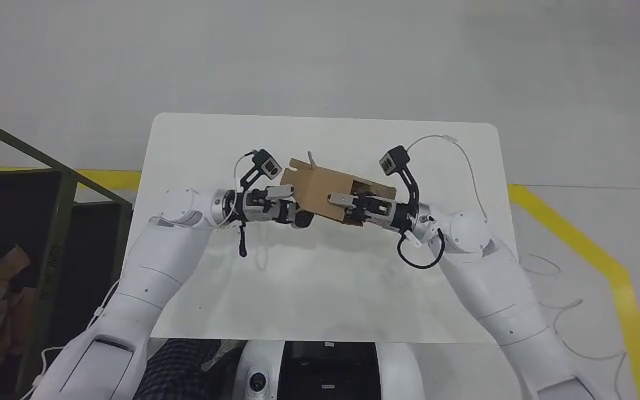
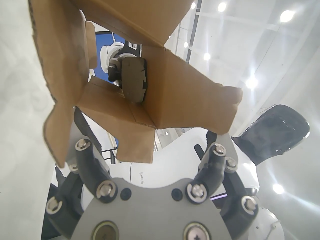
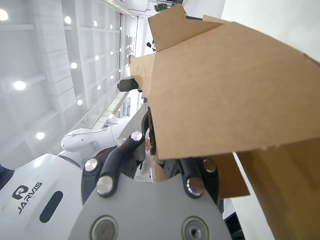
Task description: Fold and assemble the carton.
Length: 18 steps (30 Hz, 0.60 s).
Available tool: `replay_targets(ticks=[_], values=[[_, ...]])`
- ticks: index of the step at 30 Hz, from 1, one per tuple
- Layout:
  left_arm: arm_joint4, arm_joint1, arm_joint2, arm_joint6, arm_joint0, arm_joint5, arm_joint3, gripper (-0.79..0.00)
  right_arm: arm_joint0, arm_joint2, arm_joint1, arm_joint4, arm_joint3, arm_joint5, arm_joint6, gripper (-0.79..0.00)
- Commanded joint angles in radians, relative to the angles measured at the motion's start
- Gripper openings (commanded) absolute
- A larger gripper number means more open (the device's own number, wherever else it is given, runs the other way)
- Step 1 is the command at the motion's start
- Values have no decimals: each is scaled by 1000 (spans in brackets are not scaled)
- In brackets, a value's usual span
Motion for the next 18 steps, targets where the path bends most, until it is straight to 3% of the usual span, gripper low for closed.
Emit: replay_targets(ticks=[1,18], values=[[0,-1,0,0,-1,0,1,0,3,-4,-1,0,2,2,5,-785],[16,-4,-2,-10,-22,-3,-12,0,17,-35,-12,1,24,11,12,-785]])
